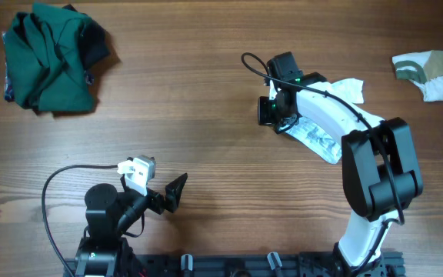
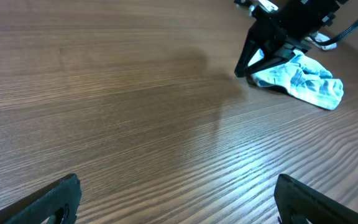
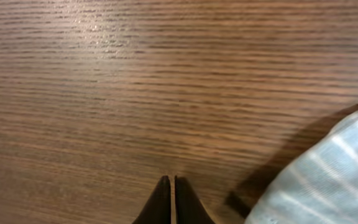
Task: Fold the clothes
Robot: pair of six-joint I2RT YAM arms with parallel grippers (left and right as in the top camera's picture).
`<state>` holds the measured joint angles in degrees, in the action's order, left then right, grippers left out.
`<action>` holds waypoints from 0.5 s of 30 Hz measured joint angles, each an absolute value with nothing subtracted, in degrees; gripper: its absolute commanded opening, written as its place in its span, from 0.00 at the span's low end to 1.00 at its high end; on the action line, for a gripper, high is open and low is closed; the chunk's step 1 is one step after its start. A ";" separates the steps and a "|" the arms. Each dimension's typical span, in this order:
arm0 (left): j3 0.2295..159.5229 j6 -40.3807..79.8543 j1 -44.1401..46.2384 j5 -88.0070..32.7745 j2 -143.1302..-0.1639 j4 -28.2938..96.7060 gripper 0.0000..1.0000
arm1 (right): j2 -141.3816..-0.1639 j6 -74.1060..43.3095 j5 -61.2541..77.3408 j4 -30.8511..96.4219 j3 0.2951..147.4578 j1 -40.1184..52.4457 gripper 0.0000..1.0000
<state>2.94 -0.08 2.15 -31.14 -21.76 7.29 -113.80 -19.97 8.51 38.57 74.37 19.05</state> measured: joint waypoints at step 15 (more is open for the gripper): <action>2.94 -0.05 2.15 -31.16 -21.76 7.29 1.00 | -111.39 -21.82 -5.56 48.60 79.66 12.62 0.04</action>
